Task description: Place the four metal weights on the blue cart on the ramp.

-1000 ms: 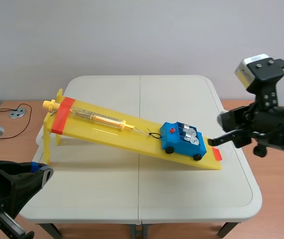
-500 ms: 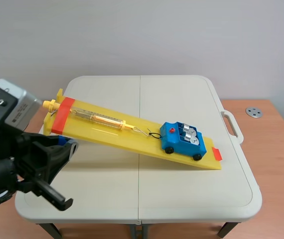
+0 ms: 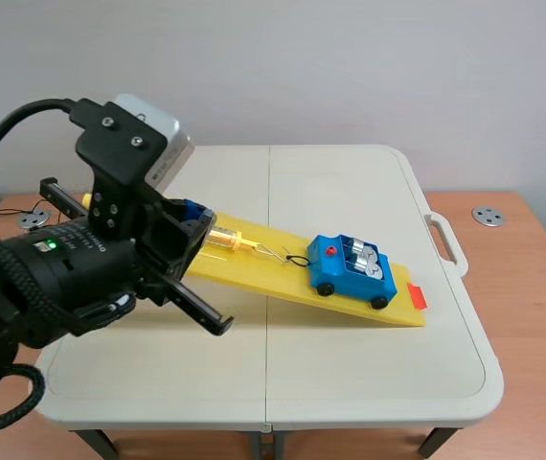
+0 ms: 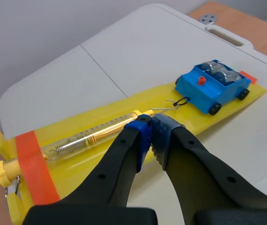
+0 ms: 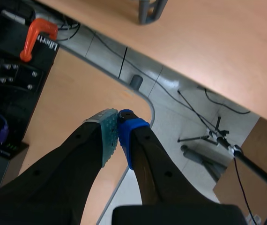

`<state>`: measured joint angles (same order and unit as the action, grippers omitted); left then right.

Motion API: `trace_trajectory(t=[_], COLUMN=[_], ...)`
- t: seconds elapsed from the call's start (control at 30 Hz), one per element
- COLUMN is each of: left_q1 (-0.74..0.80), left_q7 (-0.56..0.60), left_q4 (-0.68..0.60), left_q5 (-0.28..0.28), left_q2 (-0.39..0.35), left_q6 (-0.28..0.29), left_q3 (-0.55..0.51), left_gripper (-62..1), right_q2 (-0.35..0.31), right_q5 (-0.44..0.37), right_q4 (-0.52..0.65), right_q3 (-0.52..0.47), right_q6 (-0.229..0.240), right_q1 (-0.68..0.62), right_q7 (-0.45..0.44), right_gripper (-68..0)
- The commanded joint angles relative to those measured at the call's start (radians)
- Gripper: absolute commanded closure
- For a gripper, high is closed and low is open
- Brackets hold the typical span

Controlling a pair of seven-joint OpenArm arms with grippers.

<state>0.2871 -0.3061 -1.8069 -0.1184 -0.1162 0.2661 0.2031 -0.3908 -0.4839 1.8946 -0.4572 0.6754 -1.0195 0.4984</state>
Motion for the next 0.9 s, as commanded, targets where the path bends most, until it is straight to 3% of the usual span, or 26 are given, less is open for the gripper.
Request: trace_trajectory(t=[0.0,0.17,0.27,0.87], left_q1=[-0.060,-0.136,-0.162,-0.171], left_q7=[0.101,0.103,0.103,0.107], left_q4=[-0.015,0.068,0.103,0.144], left_q5=[0.000,-0.051,-0.052,-0.052], left_q2=[0.031,0.049,0.049,0.049], left_q6=[-0.068,-0.127,-0.145,-0.149], left_q3=[-0.010,-0.007,-0.007,-0.007], left_gripper=[-2.7,-2.7,-2.7,-2.7], right_q2=[-0.046,-0.046,-0.046,-0.030], right_q5=[-0.071,-0.070,-0.070,-0.069], right_q4=[0.092,0.092,0.092,0.092], right_q3=[-0.040,-0.042,-0.042,-0.042], right_q6=[0.033,0.033,0.033,0.033], right_q1=[-0.001,-0.003,-0.003,-0.003], right_q7=[-0.093,-0.093,-0.093,-0.093], right_gripper=[-0.6,-0.6,-0.6,-0.6])
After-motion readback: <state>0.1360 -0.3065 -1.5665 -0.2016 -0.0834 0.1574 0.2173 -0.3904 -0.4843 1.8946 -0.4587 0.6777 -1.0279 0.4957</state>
